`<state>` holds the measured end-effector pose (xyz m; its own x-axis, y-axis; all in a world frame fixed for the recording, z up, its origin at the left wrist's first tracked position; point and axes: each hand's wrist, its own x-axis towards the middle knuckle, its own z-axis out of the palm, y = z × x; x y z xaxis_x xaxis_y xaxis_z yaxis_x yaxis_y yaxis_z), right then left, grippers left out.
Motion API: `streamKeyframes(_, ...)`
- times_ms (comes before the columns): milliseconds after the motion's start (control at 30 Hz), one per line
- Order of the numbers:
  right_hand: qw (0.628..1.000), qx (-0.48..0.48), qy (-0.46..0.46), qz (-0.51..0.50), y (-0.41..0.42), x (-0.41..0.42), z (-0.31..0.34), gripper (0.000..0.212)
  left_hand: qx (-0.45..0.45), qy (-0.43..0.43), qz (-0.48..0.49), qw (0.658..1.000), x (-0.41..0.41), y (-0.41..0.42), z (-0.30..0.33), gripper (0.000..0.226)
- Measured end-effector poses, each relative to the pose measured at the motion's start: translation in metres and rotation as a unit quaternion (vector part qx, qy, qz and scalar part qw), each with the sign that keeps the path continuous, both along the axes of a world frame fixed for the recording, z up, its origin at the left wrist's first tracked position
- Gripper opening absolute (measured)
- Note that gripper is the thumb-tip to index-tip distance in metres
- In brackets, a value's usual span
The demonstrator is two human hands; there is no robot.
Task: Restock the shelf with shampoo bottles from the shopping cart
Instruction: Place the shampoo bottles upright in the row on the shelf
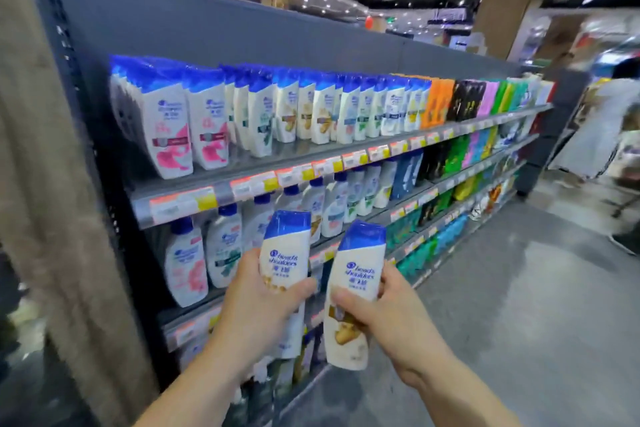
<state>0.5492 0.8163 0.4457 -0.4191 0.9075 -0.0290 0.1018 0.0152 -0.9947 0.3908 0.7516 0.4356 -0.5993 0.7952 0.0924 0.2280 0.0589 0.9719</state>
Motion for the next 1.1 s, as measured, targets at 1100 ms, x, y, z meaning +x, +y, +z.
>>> streamKeyframes(1100,0.932,0.312,0.004,0.184,0.397,-0.177,0.096,0.045,0.115,0.075,0.328,0.935,-0.102,0.355,0.099,0.054)
